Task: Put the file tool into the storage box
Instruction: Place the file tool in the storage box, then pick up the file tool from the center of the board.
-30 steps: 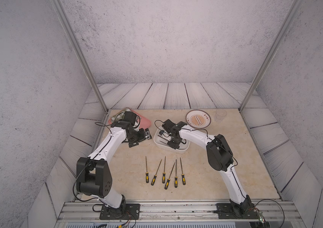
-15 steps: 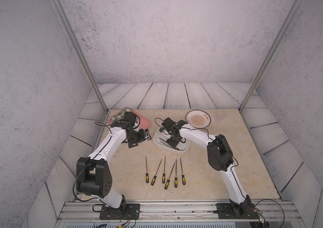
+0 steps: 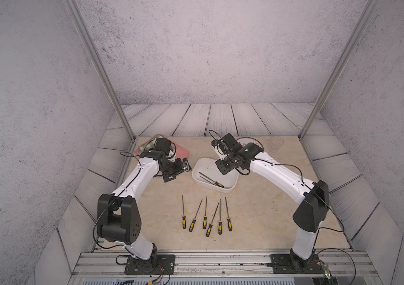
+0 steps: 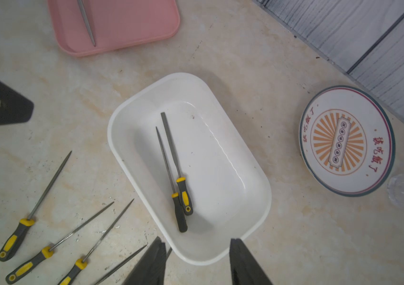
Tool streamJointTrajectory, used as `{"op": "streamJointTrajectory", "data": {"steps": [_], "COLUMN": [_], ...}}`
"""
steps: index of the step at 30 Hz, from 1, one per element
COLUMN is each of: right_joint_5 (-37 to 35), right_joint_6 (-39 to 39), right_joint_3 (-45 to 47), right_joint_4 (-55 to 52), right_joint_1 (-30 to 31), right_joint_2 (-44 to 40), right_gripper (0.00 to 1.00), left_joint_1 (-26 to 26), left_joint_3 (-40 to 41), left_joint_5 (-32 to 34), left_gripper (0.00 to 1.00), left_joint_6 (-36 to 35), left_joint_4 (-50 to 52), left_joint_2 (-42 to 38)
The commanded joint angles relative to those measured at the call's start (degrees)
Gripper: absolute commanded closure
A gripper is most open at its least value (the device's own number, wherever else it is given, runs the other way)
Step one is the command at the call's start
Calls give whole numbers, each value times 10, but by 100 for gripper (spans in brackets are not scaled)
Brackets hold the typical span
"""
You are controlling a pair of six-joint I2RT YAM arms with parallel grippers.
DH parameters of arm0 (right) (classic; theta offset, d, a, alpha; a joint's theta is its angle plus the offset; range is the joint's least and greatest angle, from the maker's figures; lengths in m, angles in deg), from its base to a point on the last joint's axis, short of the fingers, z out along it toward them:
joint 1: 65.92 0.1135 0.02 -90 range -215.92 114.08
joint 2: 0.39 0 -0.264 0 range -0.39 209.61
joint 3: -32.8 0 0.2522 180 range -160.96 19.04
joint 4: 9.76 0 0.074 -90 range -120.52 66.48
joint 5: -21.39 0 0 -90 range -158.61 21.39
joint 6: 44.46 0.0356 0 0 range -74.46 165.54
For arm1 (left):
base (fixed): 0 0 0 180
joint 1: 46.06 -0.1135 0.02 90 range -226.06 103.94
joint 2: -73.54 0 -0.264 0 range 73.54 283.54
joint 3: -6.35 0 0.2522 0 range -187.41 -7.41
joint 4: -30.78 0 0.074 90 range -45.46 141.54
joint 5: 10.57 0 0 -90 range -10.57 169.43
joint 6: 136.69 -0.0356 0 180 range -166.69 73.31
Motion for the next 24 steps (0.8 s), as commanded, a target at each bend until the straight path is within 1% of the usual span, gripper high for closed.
{"op": "streamJointTrajectory", "data": {"steps": [1, 8, 14, 17, 24], "right_joint_5": [6, 50, 105, 136, 178], "right_joint_6": [68, 165, 226, 245, 289], "right_joint_3": [78, 232, 376, 427, 492], "right_joint_4": [21, 59, 101, 110, 127], "right_joint_1": [-1, 0, -1, 0, 3], "right_joint_2": [-50, -165, -244, -260, -261], "right_gripper": [52, 52, 52, 50, 48], "left_joint_1": [-2, 9, 27, 31, 35], "left_joint_3": [-4, 23, 61, 77, 95], "left_joint_5": [-15, -15, -6, -5, -7], "left_gripper": [2, 2, 2, 2, 1], "left_joint_6": [9, 14, 20, 24, 31], "left_joint_4": [-9, -6, -11, -14, -25], "left_joint_2": [-3, -13, -36, -45, -55]}}
